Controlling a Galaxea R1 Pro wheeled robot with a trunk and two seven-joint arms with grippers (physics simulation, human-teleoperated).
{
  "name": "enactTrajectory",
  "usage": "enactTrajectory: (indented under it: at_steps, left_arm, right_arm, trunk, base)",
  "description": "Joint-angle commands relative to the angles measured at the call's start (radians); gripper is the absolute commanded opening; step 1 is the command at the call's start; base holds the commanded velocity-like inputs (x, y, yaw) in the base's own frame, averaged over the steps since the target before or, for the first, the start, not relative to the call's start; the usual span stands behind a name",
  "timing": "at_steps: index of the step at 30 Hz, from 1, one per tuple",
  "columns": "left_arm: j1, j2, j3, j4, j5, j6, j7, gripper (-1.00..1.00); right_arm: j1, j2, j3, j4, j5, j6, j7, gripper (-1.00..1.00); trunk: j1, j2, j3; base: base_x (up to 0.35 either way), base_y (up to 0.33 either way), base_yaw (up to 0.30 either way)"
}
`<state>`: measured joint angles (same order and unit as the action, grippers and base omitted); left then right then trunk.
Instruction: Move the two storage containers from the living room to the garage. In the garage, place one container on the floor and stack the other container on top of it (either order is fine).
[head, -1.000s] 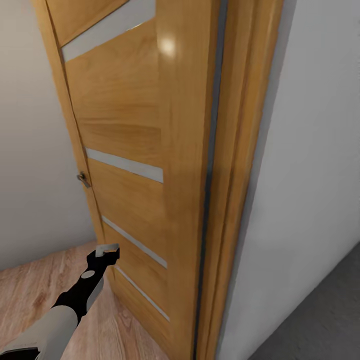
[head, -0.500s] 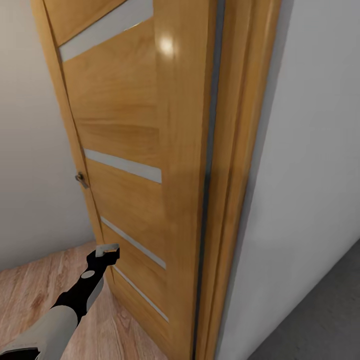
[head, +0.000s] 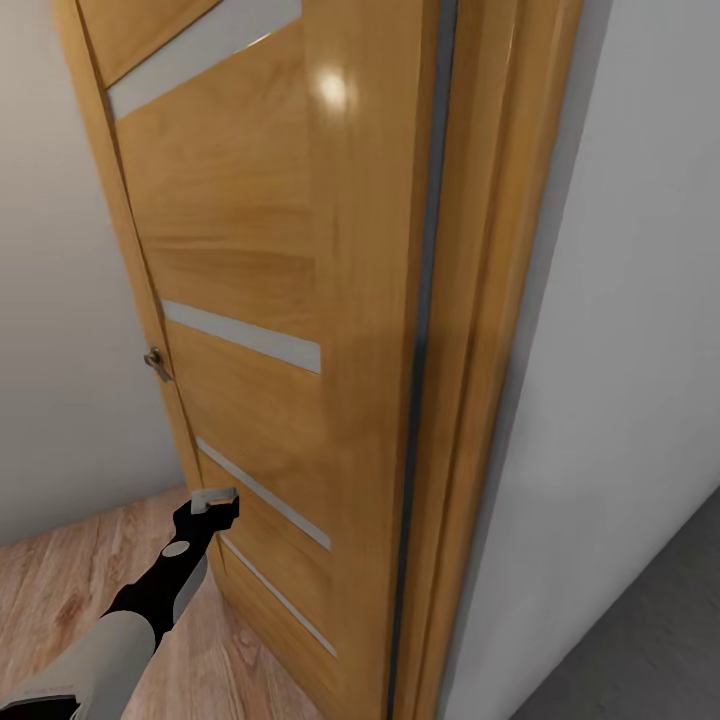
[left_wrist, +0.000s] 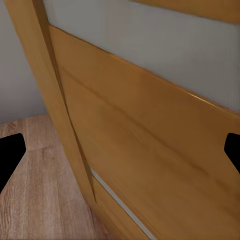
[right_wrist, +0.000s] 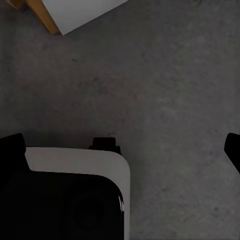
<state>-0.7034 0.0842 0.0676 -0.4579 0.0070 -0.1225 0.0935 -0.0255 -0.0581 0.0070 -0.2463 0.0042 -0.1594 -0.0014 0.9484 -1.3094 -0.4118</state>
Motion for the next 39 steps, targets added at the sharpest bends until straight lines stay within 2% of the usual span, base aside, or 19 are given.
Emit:
enactTrajectory:
  at_steps: [1,30,39]
  left_arm:
    - [-0.001,0.0,0.001,0.001,0.001,-0.003,0.002,1.0]
    - [-0.001,0.0,0.0,0.001,0.001,-0.003,0.002,1.0]
    - [-0.001,0.0,0.001,0.001,0.001,-0.004,0.002,1.0]
  right_arm:
    - [-0.001,0.0,0.001,0.001,0.0,-0.003,0.0,1.0]
    - [-0.001,0.0,0.001,0.001,0.0,-0.003,0.0,1.0]
    - [-0.001,0.0,0.001,0.001,0.0,-0.003,0.0,1.0]
  trunk:
    - [0.0,-0.001,-0.001]
    - [0.0,-0.001,-0.001]
    - [0.0,-0.001,-0.001]
  base:
    - [0.008,0.0,0.0]
    - [0.057,0.0,0.0]
    - [0.15,0.0,0.0]
